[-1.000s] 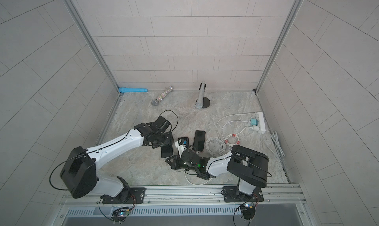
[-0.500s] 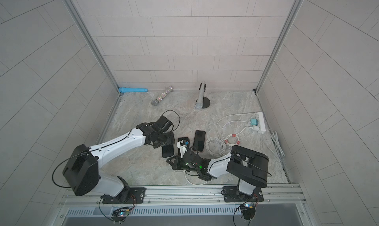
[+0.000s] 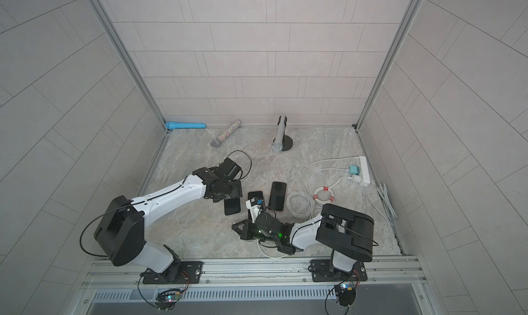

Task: Unplug the charging cable from the phone
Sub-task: Remove the charging cable from the phone, then place the phone at the center of the board, then place the charging cable at the center of the board.

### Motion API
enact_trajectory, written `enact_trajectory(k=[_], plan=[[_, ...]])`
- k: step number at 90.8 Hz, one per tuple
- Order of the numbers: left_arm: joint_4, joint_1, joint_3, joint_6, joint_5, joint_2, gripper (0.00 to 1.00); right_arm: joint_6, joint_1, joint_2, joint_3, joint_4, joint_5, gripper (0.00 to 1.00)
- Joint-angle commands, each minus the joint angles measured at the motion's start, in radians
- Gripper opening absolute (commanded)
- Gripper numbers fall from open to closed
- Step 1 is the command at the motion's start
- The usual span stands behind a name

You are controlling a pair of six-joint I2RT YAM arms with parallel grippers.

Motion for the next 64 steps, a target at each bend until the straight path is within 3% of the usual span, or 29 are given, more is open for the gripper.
enact_trajectory(k=[1, 55, 64], plan=[[0.000, 0.011, 0.003, 0.027, -0.019, 0.011, 0.00, -0.001, 0.004, -0.012, -0.001, -0.002, 0.002, 0.00], [0.075, 0.026, -0.117, 0.049, -0.018, 0.094, 0.00, -0.008, 0.001, 0.083, 0.064, -0.100, 0.003, 0.00], [0.080, 0.029, -0.122, 0.047, -0.017, 0.111, 0.05, -0.004, 0.001, 0.098, 0.068, -0.108, 0.002, 0.00]])
